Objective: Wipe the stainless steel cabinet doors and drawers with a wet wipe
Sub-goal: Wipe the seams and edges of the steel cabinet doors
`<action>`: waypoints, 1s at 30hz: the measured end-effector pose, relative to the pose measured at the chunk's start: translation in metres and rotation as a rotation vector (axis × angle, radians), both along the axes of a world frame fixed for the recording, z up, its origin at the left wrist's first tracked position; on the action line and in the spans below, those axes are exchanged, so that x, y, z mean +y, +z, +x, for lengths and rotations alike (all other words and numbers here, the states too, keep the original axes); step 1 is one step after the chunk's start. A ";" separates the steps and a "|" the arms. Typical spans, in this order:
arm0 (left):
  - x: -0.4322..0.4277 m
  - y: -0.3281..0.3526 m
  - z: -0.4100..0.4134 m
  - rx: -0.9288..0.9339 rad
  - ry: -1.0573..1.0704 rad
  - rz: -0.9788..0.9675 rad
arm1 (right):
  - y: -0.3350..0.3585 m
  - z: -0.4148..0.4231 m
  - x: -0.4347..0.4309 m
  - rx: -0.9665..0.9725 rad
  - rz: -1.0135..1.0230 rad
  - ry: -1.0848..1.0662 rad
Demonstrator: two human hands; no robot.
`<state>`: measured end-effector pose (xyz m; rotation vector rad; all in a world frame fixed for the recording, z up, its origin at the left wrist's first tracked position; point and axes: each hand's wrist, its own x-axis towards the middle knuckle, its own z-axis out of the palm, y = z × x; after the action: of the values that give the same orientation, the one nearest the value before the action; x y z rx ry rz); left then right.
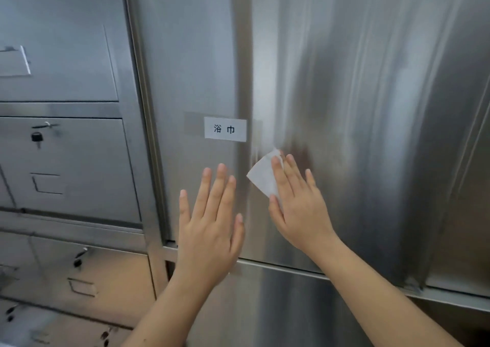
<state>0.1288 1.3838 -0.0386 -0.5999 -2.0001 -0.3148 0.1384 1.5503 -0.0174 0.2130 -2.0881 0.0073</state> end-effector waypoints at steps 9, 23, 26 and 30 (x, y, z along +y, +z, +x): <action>-0.127 0.014 -0.029 -0.008 0.039 -0.082 | 0.007 -0.034 -0.115 -0.041 -0.059 -0.026; -0.175 0.014 -0.103 -0.034 0.005 -0.091 | 0.032 -0.109 -0.174 -0.015 -0.126 -0.051; -0.173 0.024 -0.133 -0.008 -0.002 -0.111 | 0.038 -0.139 -0.180 0.015 -0.141 -0.066; -0.166 0.043 -0.179 0.054 -0.031 -0.128 | 0.043 -0.183 -0.184 0.076 -0.128 -0.080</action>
<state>-0.0500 1.2178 0.0047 -0.7136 -1.9707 -0.1877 -0.0444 1.3660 0.0259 0.0511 -2.0104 0.0834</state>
